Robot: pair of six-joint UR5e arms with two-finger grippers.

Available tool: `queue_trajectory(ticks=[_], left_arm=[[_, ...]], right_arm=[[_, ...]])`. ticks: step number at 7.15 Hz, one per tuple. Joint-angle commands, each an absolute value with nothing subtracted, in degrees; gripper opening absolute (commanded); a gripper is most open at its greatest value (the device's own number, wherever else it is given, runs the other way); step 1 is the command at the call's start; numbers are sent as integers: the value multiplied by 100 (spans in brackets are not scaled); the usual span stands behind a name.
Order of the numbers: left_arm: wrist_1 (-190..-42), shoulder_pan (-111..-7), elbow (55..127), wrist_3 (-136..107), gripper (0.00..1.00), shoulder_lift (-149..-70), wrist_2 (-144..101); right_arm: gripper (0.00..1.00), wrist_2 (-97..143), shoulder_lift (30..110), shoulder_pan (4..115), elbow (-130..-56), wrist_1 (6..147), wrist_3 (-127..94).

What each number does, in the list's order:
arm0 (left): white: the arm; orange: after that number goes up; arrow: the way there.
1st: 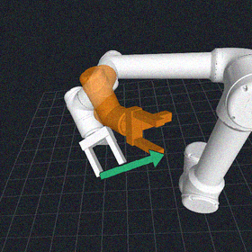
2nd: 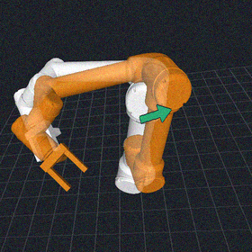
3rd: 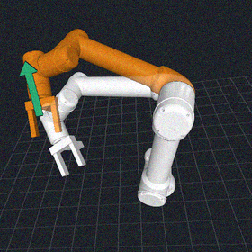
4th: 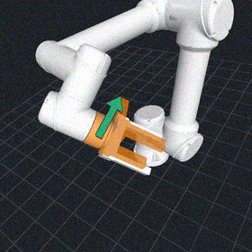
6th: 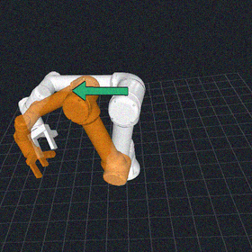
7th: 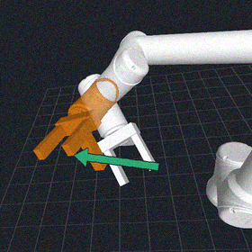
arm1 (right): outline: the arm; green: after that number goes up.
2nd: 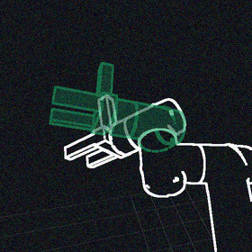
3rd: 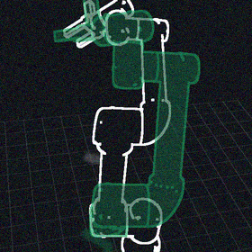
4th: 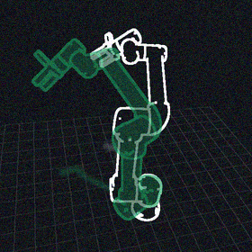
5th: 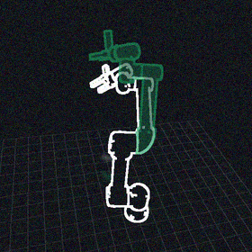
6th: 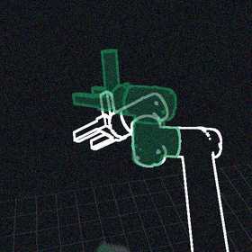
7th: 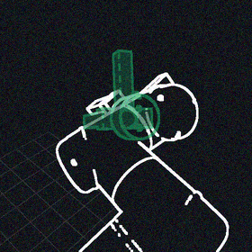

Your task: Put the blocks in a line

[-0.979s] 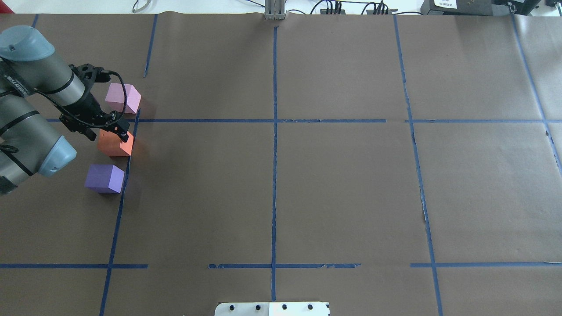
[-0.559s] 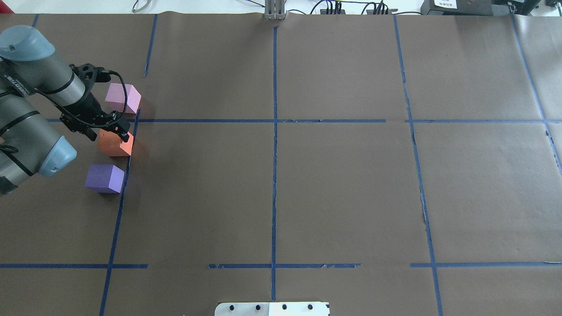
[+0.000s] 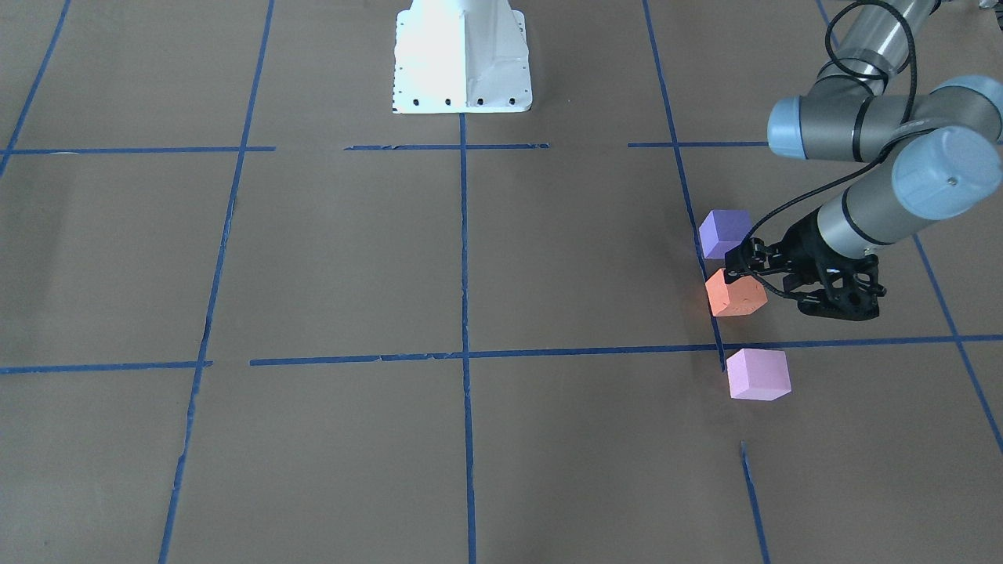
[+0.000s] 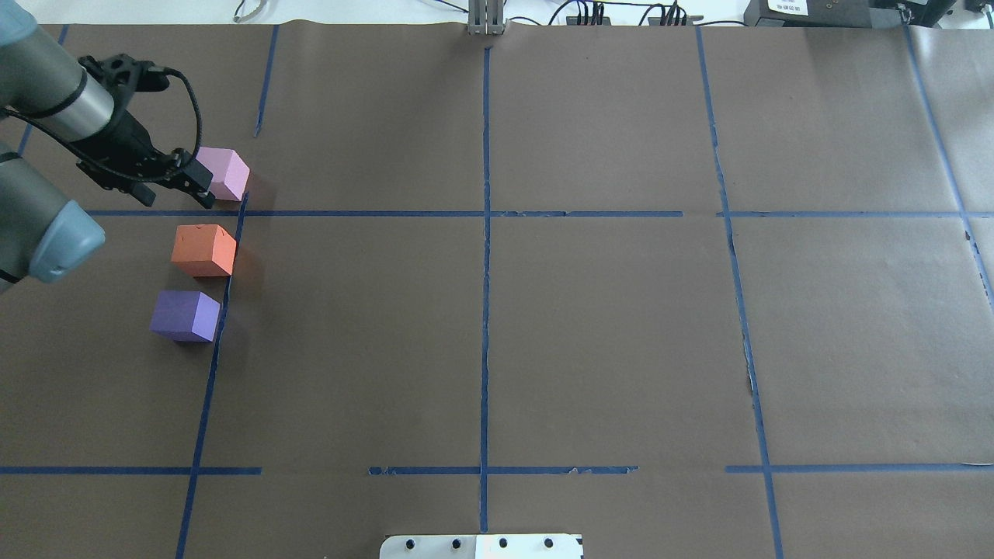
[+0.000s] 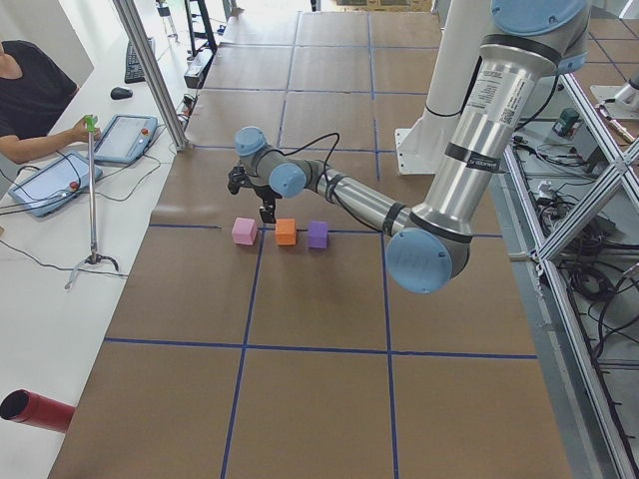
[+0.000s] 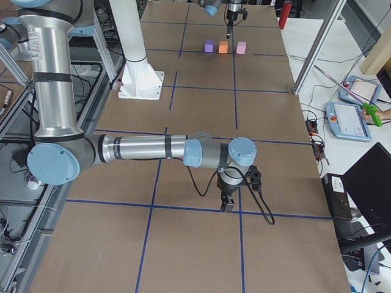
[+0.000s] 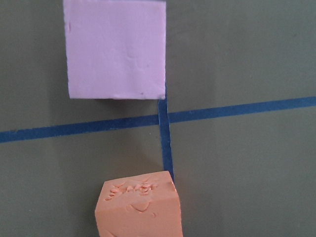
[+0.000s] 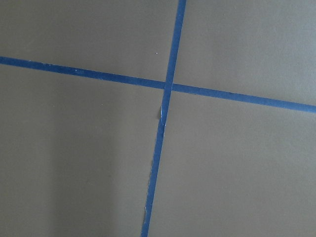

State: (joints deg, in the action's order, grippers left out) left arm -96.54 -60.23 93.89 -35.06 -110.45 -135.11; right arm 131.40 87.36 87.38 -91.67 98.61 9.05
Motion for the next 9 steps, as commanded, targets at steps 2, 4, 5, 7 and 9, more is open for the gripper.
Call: queue_trajectory(ticks=[2, 4, 5, 7, 9], left_arm=[[-8676, -7230, 9668, -1319, 100, -10882, -13439], [-8858, -8117, 9686, 318, 100, -10032, -12967], [-9129, -8556, 9599, 934, 100, -9585, -12903], [-9972, -9113, 8967, 1335, 100, -9134, -12937], [-10037, -9507, 8502, 1301, 100, -9026, -12964]], right_arm=[[100, 13140, 8736, 8736, -9167, 9861, 914], [100, 13140, 8736, 8736, -9167, 9861, 914], [100, 13140, 8736, 8736, -9167, 9861, 914], [100, 13140, 8736, 8736, -9167, 9853, 914], [100, 13140, 8736, 8736, -9167, 9861, 914]])
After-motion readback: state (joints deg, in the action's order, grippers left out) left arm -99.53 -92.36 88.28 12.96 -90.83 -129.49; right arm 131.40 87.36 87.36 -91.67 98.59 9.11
